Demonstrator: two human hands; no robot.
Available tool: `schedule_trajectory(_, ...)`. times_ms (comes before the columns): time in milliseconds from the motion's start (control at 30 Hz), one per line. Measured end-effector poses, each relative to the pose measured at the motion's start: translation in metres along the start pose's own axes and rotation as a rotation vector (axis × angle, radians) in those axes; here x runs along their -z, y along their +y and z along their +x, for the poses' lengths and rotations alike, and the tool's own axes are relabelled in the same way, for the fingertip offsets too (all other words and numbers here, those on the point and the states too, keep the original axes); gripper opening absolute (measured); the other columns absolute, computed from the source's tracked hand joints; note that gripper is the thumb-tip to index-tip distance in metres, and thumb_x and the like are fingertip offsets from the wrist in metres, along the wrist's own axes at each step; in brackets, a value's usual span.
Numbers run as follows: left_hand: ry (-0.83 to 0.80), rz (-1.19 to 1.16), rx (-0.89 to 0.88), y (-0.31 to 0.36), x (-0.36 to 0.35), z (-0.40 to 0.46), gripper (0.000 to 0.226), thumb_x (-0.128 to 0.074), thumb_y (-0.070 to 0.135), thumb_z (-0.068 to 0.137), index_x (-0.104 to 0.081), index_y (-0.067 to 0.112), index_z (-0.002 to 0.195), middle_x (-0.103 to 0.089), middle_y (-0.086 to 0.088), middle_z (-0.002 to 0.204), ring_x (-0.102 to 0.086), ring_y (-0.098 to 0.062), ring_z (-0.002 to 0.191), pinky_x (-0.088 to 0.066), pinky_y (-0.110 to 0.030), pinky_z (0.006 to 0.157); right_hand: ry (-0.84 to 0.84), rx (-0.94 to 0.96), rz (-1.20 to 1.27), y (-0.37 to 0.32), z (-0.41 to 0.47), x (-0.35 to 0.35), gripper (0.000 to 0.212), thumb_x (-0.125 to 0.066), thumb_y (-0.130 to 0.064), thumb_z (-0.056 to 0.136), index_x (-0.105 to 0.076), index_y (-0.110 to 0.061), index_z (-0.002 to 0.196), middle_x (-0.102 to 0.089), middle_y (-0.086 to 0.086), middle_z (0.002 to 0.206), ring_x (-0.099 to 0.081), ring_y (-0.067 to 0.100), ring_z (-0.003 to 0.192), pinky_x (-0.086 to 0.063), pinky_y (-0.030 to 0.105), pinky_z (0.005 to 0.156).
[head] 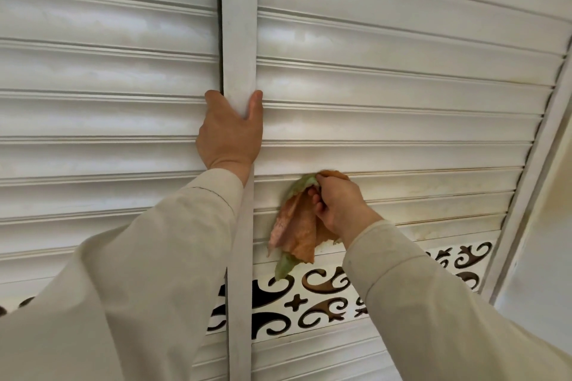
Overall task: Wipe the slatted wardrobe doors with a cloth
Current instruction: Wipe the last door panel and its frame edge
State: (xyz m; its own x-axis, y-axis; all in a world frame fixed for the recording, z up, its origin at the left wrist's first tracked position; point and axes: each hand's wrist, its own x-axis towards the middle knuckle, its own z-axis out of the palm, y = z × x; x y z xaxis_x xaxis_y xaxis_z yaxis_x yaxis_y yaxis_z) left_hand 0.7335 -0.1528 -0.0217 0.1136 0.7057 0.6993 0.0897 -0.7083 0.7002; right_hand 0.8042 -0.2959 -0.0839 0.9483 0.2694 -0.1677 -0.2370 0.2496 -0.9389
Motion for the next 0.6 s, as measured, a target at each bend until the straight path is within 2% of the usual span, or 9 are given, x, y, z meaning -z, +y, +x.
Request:
schedule_trajectory(100,0.021,0.0,0.003,0.001,-0.002,-0.001,0.055,-0.046,0.07,0.089,-0.034,0.017,0.101,-0.055,0.0,0.088,-0.062,-0.037,0.088,-0.039,-0.036,0.069,0.058,0.011,0.078,-0.008,0.01,0.02,0.021,-0.054,-0.011,0.099,-0.065,-0.023,0.085,-0.059,0.007,0.071,-0.05,0.014,0.049,-0.035,0.015,0.034)
schedule_trajectory(200,0.041,0.002,0.0,0.001,-0.002,-0.004,0.06,-0.045,0.071,0.088,-0.039,0.014,0.106,-0.063,-0.006,0.095,-0.062,-0.038,0.087,-0.045,-0.039,0.071,0.077,-0.002,0.143,-0.005,0.01,0.026,0.023,-0.055,-0.011,0.099,-0.067,-0.024,0.084,-0.06,0.009,0.081,-0.052,0.017,0.054,-0.041,0.017,0.037)
schedule_trajectory(367,0.06,0.013,-0.007,0.001,-0.003,-0.003,0.064,-0.043,0.071,0.088,-0.04,0.011,0.109,-0.066,-0.011,0.098,-0.063,-0.04,0.087,-0.051,-0.046,0.076,-0.07,-0.023,0.063,0.005,-0.005,-0.003,0.016,-0.054,-0.011,0.1,-0.062,-0.021,0.09,-0.057,0.008,0.072,-0.052,0.018,0.052,-0.044,0.018,0.039)
schedule_trajectory(467,0.039,0.007,-0.012,0.001,-0.001,-0.003,0.063,-0.043,0.071,0.089,-0.04,0.011,0.109,-0.065,-0.01,0.098,-0.063,-0.04,0.088,-0.049,-0.043,0.074,-0.099,-0.016,0.031,0.009,-0.009,-0.016,0.012,-0.056,-0.012,0.099,-0.061,-0.019,0.09,-0.058,0.008,0.067,-0.052,0.017,0.049,-0.045,0.02,0.041)
schedule_trajectory(600,0.02,-0.004,0.005,0.002,0.001,-0.003,0.056,-0.047,0.069,0.089,-0.036,0.016,0.103,-0.057,-0.003,0.089,-0.062,-0.039,0.09,-0.038,-0.037,0.07,-0.079,-0.002,0.004,0.002,-0.005,-0.001,0.009,-0.056,-0.012,0.1,-0.062,-0.017,0.096,-0.06,0.008,0.073,-0.056,0.016,0.053,-0.047,0.023,0.045)
